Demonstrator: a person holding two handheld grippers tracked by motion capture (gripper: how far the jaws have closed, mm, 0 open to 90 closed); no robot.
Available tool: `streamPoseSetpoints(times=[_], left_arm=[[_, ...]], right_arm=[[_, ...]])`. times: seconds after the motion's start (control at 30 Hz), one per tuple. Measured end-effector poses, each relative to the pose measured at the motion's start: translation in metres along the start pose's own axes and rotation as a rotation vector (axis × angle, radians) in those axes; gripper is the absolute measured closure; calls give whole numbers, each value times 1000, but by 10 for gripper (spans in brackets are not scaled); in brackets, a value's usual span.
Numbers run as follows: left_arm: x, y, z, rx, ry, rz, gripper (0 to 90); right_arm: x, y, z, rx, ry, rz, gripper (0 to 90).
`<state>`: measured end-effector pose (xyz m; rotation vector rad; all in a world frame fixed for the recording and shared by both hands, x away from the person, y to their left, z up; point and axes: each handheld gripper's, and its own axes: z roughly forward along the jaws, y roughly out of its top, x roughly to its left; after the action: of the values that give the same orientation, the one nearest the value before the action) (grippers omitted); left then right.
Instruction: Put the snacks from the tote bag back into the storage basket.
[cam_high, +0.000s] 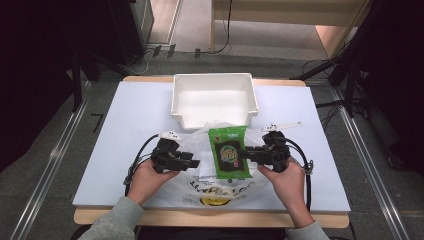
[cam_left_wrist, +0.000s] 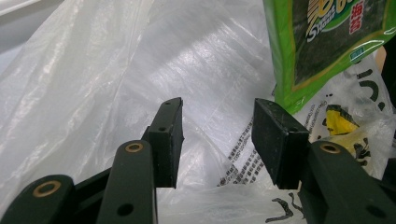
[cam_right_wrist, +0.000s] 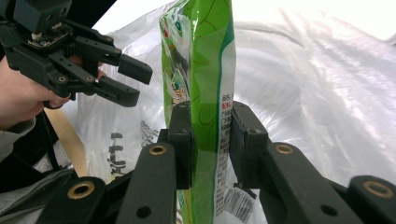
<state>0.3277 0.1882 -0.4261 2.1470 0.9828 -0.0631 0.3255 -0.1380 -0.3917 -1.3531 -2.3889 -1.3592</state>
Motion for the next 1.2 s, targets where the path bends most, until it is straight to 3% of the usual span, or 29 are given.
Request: streamPoseSetpoints(times=[0.5, 1.2], left_arm=[[-5, -1, 0, -3, -11, 6, 475], [-7, -1, -1, 5, -28, 5, 458]], right_arm=[[-4, 6, -10, -35, -25, -7, 737], [-7, 38, -20, -41, -43, -3, 738]])
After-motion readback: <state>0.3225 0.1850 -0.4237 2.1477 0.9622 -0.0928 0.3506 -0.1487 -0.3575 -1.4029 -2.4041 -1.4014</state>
